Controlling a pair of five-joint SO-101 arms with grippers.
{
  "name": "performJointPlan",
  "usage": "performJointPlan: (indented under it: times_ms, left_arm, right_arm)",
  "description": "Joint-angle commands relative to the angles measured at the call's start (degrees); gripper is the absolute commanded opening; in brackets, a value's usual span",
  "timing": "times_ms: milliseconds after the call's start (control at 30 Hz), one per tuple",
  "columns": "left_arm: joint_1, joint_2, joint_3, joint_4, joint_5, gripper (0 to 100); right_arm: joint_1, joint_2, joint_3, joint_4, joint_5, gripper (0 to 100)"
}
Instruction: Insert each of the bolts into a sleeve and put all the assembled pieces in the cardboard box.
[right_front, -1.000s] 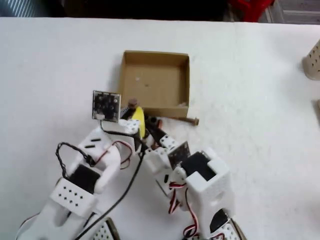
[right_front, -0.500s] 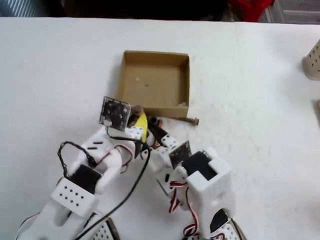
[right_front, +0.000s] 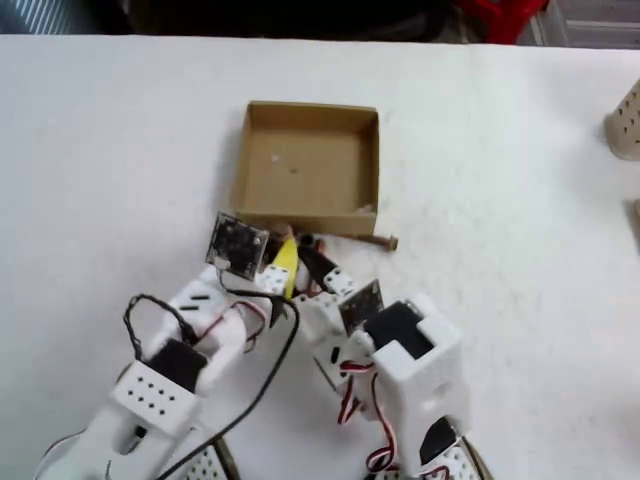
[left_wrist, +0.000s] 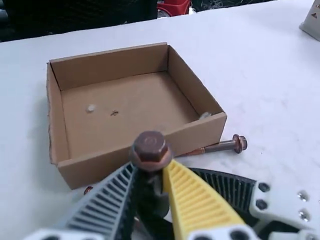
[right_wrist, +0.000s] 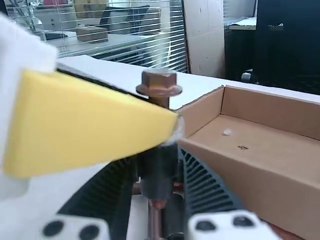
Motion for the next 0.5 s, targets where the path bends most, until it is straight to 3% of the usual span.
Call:
performJointPlan:
  times_ms: [0,200,467]
  left_arm:
    - [0.3,0.2,0.6,-6.2,-0.4,2]
    - [-3.0,0.2,0.4,-6.8,-0.4,6]
    - [-4.2,0.1,0.6,-6.4,0.4,37]
  right_arm:
    - [1.1,-2.7,-1.0,-1.7,0.8,1.6]
    - [1.1,-2.7,-1.0,-1.7,0.8,1.6]
    - [1.4,-2.7,-1.0,-1.7,0.8,1.6]
